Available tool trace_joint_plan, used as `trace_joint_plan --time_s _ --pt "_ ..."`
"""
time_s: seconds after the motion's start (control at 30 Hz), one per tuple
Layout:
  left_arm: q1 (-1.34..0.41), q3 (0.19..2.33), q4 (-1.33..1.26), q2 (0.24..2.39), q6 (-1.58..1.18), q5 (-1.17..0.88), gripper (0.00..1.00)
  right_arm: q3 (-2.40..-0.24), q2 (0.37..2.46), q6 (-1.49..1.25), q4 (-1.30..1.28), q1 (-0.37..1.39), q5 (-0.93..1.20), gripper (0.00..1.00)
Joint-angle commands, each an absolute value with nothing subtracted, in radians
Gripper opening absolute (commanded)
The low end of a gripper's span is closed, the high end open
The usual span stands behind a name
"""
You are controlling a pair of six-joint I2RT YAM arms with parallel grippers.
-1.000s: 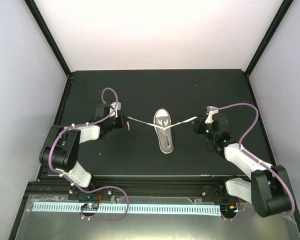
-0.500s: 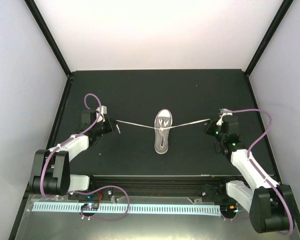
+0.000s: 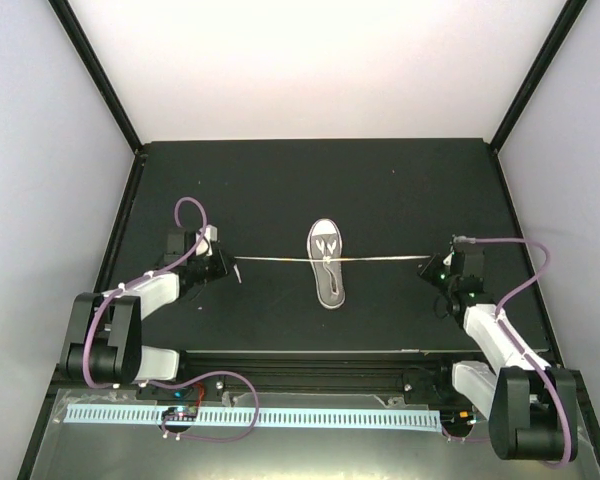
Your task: Tie the shoes
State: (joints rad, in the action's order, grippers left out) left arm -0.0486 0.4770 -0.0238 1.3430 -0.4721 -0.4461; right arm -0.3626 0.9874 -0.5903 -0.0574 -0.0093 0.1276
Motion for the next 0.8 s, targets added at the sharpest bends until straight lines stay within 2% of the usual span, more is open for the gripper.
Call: trace_joint_plan --time_s 0.0,0.07,0.2,0.27,0.37,0.5,0.77 --pt "-0.035 0.471 0.017 1.363 -0.428 -0.402 0.02 -0.318 1.021 -0.648 0.001 -0.030 0.160 0.01" --pt "-0.048 0.474 0.023 1.360 -0.405 -0.425 0.10 -0.312 1.035 -0.645 0.023 -0.030 0.197 0.02" --pt "-0.125 0.496 0.047 1.352 -0.374 -0.396 0.56 -0.321 1.064 -0.628 0.040 -0.030 0.254 0.02" --pt "-0.183 0.517 0.055 1.350 -0.354 -0.368 0.65 -0.328 1.073 -0.622 0.042 -0.030 0.271 0.02" --pt "-0.302 0.566 0.044 1.352 -0.274 -0.333 0.66 -0.334 1.084 -0.613 0.049 -0.029 0.288 0.02" --pt "-0.451 0.625 -0.037 1.392 -0.130 -0.354 0.64 -0.340 1.099 -0.608 0.056 -0.030 0.301 0.02" --pt "-0.555 0.726 -0.142 1.605 0.031 -0.405 0.49 -0.343 1.144 -0.608 0.095 -0.029 0.342 0.02"
